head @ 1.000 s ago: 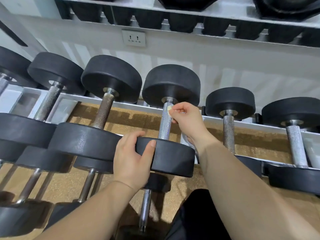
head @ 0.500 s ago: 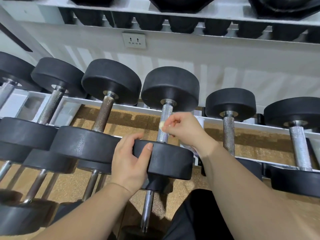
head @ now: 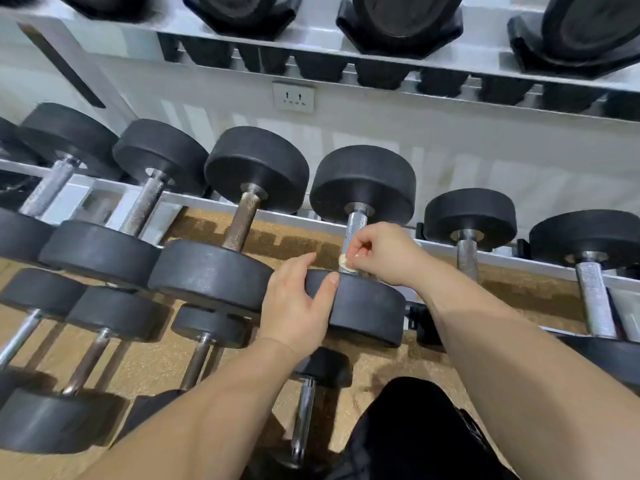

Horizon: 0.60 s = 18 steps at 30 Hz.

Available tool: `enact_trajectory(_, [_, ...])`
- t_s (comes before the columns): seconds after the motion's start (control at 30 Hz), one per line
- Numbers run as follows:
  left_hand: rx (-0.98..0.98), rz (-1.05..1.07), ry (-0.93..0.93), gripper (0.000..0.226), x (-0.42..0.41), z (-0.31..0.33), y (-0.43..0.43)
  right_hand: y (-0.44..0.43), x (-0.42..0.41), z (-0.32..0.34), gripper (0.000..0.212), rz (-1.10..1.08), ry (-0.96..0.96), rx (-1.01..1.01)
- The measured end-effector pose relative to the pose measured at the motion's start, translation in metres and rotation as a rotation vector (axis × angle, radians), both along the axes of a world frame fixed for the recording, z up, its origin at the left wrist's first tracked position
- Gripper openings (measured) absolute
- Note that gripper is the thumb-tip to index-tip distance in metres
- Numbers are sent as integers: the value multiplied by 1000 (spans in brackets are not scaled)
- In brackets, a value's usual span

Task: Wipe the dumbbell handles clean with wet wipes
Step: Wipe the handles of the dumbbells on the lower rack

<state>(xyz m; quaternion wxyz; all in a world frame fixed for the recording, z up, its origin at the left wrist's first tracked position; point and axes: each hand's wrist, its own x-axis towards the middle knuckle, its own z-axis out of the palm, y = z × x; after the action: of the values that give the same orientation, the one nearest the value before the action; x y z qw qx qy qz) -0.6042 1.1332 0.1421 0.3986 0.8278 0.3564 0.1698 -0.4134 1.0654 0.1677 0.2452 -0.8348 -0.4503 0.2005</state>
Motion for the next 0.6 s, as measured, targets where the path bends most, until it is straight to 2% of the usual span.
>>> enact_trajectory(0.1, [155, -84, 52, 59, -3, 17, 2, 5, -14, 13, 16, -162, 23, 192])
enact_trajectory(0.2, [390, -118, -32, 47, -20, 38, 17, 20, -36, 29, 10, -188, 84, 328])
enact_trajectory(0.3, [528, 32, -114, 36, -45, 48, 60, 37, -57, 39, 13, -173, 162, 407])
enact_trajectory(0.37, [465, 214, -65, 34, -58, 54, 95, 51, -66, 40, 13, -180, 203, 405])
enact_trajectory(0.43, [297, 331, 66, 43, -61, 56, 126, 68, -72, 38, 11, -183, 215, 387])
enact_trajectory(0.5, [175, 334, 194, 54, -59, 55, 143, 86, -76, 33, 10, -176, 208, 368])
enact_trajectory(0.6, [118, 260, 339, 79, -56, 47, 148, 116, -75, 22, 8, -113, 152, 306])
